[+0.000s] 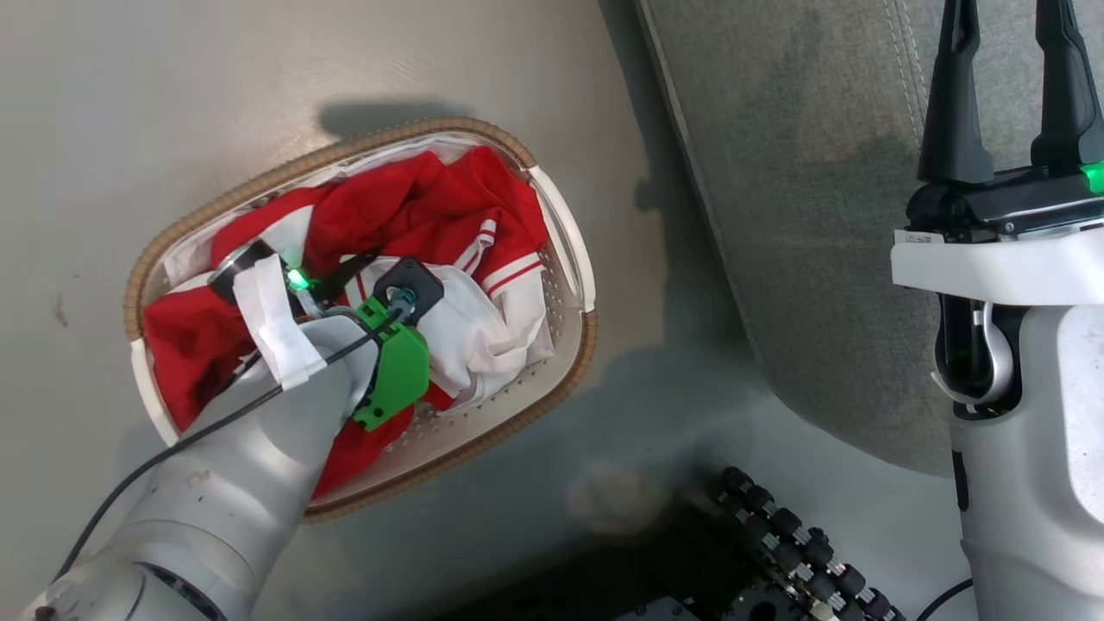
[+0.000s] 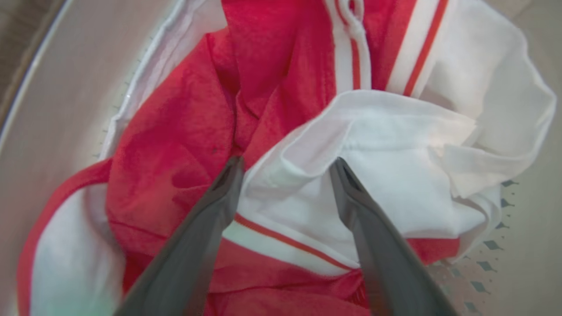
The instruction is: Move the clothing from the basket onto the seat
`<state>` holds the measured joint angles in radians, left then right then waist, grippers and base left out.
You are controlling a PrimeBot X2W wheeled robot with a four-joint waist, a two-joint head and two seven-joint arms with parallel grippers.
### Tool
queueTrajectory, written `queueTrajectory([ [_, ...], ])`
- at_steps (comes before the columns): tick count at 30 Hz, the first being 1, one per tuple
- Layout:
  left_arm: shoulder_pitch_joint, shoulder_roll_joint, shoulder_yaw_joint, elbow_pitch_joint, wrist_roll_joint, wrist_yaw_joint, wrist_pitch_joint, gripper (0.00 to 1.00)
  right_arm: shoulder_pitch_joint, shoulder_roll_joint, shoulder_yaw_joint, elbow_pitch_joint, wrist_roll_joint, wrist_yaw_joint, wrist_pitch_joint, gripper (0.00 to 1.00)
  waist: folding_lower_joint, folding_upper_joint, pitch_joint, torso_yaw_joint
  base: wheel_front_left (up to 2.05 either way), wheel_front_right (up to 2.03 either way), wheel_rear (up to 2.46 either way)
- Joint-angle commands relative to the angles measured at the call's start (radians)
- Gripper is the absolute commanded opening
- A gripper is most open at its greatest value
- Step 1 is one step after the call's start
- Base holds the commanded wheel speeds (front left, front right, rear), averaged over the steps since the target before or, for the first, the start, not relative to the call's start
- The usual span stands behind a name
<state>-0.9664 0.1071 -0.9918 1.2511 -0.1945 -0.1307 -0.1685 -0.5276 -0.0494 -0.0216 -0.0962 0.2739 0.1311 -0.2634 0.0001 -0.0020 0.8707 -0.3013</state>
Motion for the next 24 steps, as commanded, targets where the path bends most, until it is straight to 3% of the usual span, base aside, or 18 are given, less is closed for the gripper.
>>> queueTrajectory([
  [1, -0.02, 0.007, 0.0, 0.005, -0.007, 0.0, 0.006, 1.0, -0.012, -0.002, 0.003, -0.007, 0.008, -0.001, -0.002, 1.0, -0.0001, 0.002, 0.02, -0.016, 0.0, 0.0, 0.0],
  [3, -0.023, 0.006, 0.004, 0.011, -0.016, 0.0, 0.015, 1.0, -0.012, -0.002, 0.006, -0.009, 0.009, -0.001, -0.002, 1.0, -0.0001, 0.002, 0.024, -0.015, 0.0, 0.0, 0.0],
  [5, -0.027, 0.003, 0.005, 0.015, -0.022, 0.0, 0.017, 0.54, -0.011, -0.002, 0.007, -0.009, 0.008, -0.001, -0.002, 1.0, -0.0001, 0.002, 0.026, -0.012, 0.0, 0.0, 0.0],
  [6, -0.026, 0.0, 0.004, 0.016, -0.024, 0.0, 0.015, 0.35, -0.012, -0.002, 0.007, -0.008, 0.008, -0.001, -0.002, 1.0, -0.0001, 0.002, 0.026, -0.009, 0.0, 0.0, 0.0],
  [7, -0.023, -0.003, 0.004, 0.017, -0.027, 0.0, 0.017, 0.22, -0.012, -0.002, 0.007, -0.006, 0.006, -0.001, -0.002, 1.0, -0.0001, 0.002, 0.024, -0.006, 0.0, 0.0, 0.0],
  [8, -0.016, -0.009, 0.001, 0.018, -0.027, 0.0, 0.02, 0.0, -0.012, -0.002, 0.006, -0.003, 0.003, -0.001, -0.002, 1.0, -0.0001, 0.002, 0.021, -0.002, 0.0, 0.0, 0.0],
  [15, 0.025, -0.035, -0.013, -0.004, -0.05, 0.0, -0.041, 0.0, -0.004, -0.002, 0.013, 0.015, -0.017, -0.001, -0.002, 1.0, -0.0001, 0.002, -0.025, 0.032, 0.0, 0.0, 0.0],
  [24, 0.113, -0.051, 0.003, -0.088, -0.103, 0.0, -0.095, 0.0, 0.049, -0.003, 0.02, 0.057, -0.081, -0.001, -0.002, 1.0, -0.0001, 0.002, -0.168, 0.107, 0.0, 0.0, 0.0],
])
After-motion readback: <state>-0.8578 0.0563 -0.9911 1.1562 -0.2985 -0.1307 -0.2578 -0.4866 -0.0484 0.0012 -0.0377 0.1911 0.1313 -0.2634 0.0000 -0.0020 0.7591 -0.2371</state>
